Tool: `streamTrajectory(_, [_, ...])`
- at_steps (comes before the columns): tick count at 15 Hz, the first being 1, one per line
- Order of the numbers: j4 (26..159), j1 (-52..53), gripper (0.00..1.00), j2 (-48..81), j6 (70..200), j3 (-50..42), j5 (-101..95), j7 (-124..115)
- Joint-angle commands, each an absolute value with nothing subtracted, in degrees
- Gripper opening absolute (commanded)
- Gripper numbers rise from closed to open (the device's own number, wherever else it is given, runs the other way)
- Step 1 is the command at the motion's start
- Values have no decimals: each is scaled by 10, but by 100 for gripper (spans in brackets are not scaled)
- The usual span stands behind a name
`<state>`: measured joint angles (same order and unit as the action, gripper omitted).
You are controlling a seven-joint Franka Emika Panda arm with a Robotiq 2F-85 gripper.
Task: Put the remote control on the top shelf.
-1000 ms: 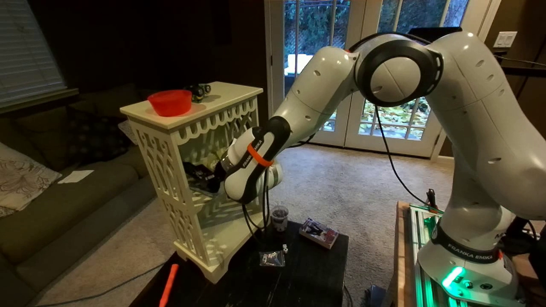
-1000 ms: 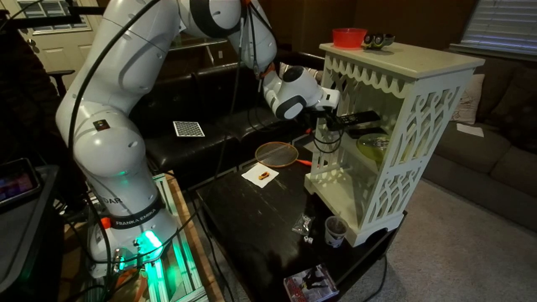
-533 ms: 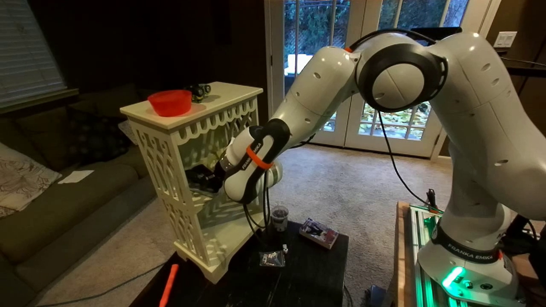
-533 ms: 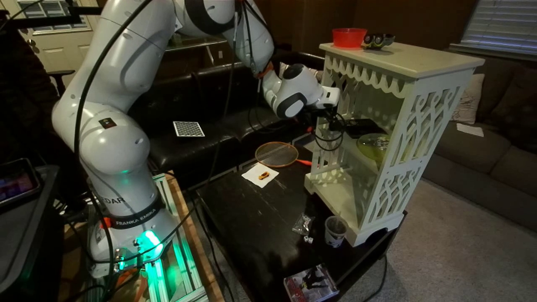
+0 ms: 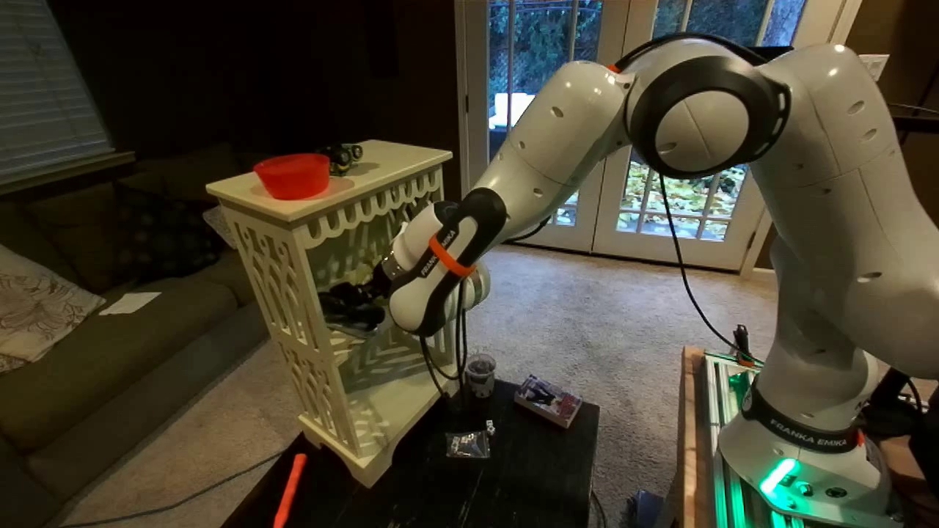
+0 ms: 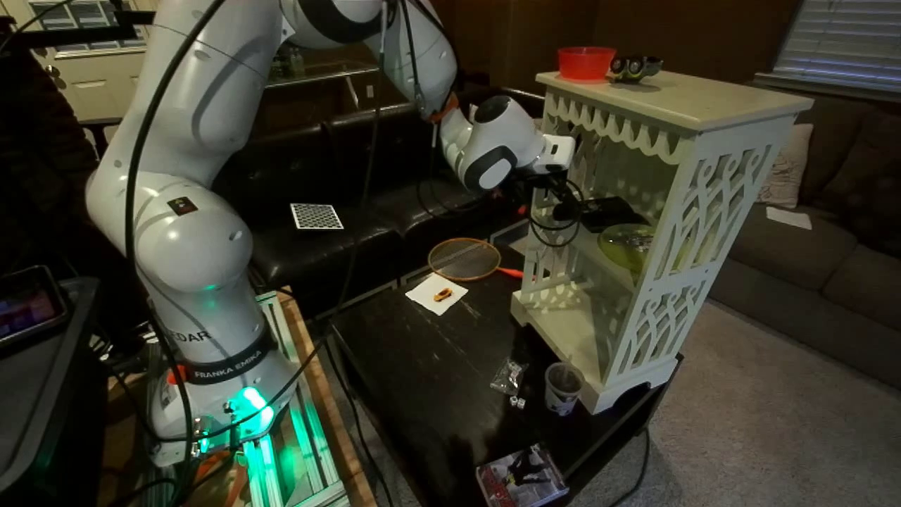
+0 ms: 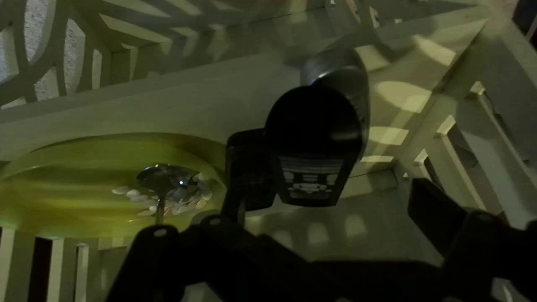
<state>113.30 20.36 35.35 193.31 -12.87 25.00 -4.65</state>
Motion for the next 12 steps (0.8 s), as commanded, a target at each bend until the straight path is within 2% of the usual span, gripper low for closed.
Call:
streamTrajectory(1, [1244,190,100,259,1942,-117,237,-24])
streamTrajectory(3, [1311,164,100,205,1929,-98,183,-11])
streamTrajectory(9, [1487,-38,100,28,1903,108,55,9])
streamTrajectory(12, [1541,-105,100,-26,1897,179,1,-32])
